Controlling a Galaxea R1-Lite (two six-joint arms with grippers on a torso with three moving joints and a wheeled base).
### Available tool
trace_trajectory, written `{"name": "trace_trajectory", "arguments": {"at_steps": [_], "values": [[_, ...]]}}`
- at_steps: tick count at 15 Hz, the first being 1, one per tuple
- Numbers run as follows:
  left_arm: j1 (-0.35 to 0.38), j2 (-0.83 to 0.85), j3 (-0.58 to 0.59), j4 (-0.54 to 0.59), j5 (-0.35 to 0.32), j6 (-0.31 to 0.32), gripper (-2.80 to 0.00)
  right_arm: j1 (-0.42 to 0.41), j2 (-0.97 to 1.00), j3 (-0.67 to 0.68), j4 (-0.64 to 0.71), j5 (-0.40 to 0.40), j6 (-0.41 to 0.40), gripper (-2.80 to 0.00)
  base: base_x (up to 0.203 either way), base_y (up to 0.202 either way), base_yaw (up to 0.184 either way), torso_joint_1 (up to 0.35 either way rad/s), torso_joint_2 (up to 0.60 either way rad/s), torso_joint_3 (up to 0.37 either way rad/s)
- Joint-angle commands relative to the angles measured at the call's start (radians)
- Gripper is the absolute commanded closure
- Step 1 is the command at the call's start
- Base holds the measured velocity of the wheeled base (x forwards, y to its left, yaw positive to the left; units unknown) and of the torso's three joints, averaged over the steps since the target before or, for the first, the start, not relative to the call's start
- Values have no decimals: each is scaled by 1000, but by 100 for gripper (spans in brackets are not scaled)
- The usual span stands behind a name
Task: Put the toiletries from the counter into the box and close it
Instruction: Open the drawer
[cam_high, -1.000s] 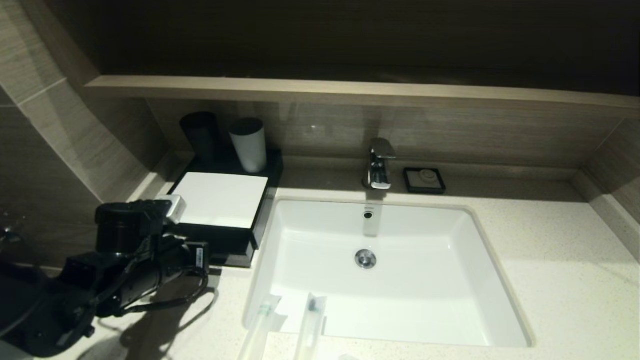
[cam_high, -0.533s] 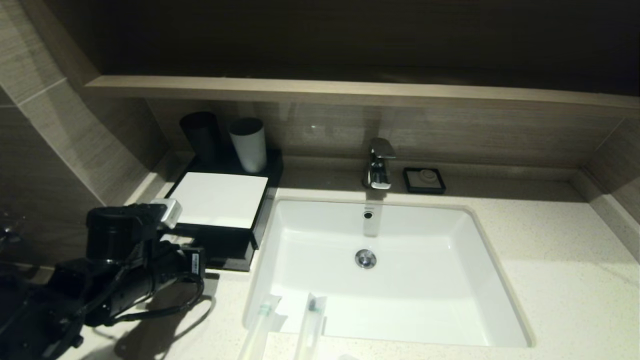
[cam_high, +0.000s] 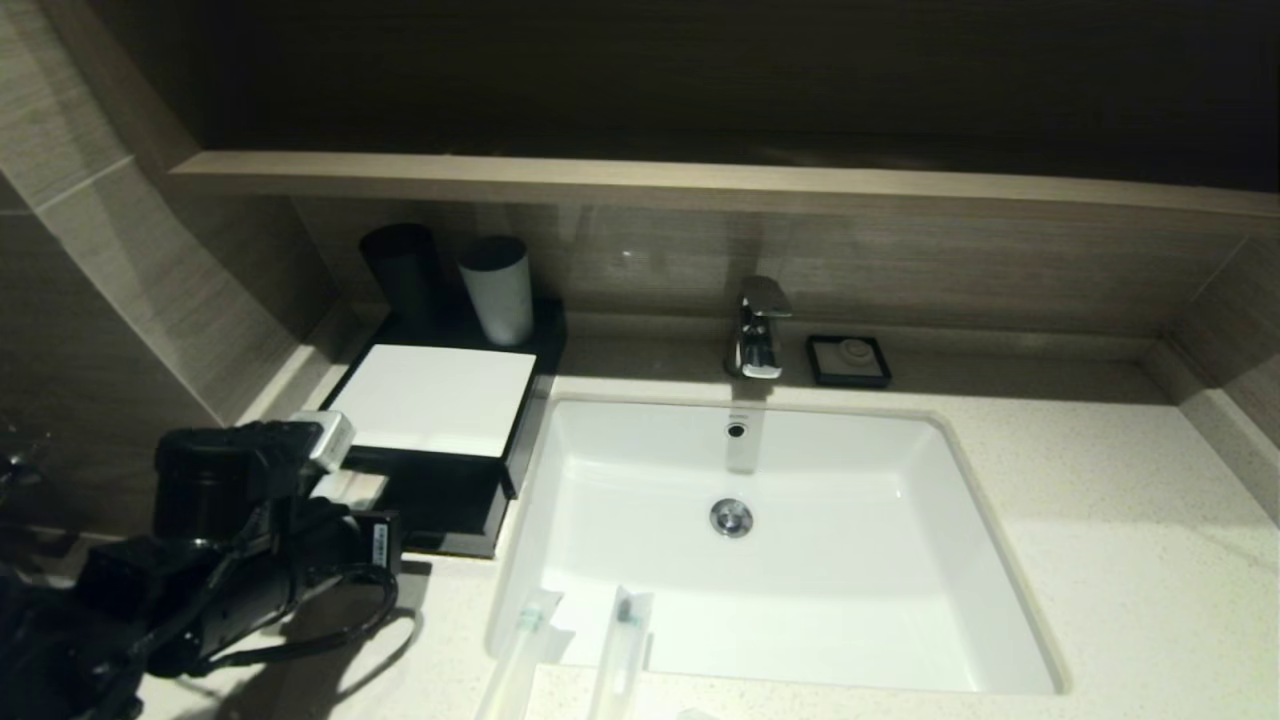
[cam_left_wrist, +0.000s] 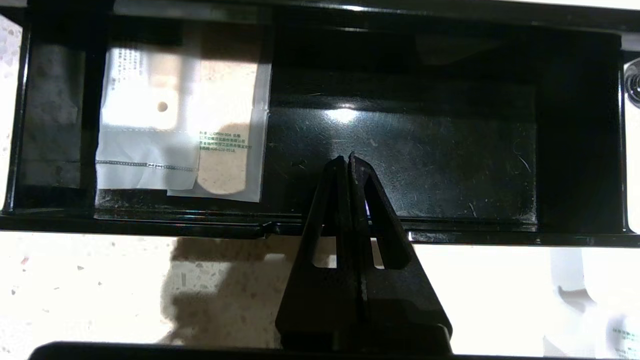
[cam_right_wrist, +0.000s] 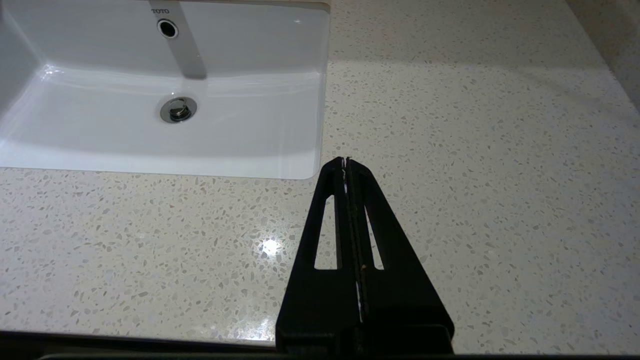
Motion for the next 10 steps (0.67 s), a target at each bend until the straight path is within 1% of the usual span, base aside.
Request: {"name": "trace_trajectory", "arguments": {"at_steps": [1, 10], "values": [[0, -15, 9, -4, 1, -1, 0, 0, 0, 0, 0, 0, 0, 0, 0, 0, 0, 0, 0, 0], [-2, -76, 71, -3, -1, -1, 0, 0, -1, 0, 0, 0, 1, 0, 0, 0, 0, 0, 0, 0]]}}
